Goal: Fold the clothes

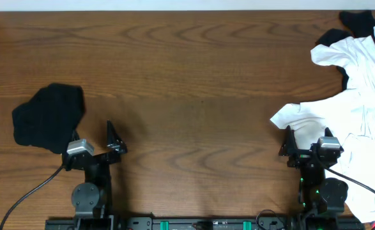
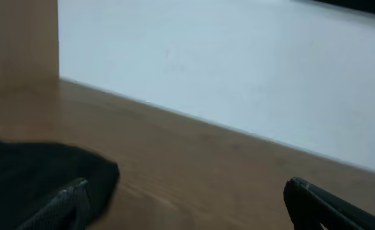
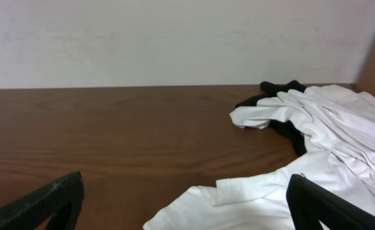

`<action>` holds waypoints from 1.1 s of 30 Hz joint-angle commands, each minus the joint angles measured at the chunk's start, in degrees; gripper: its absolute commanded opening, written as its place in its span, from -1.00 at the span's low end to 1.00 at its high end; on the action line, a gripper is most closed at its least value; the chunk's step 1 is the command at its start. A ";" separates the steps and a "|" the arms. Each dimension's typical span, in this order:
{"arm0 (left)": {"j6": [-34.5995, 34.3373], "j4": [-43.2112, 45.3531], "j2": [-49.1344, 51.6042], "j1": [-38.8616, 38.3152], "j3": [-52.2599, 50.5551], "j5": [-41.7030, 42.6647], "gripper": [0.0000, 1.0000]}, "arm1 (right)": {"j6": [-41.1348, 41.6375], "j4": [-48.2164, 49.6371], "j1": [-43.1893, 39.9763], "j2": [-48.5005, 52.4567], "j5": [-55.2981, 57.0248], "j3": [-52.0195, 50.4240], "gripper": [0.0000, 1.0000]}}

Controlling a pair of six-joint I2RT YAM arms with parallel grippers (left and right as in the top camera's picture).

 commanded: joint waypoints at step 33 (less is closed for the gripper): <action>0.35 -8.41 -0.28 0.31 -0.11 -0.90 0.96 | -0.66 -0.13 -0.83 -0.42 -0.37 -0.17 0.98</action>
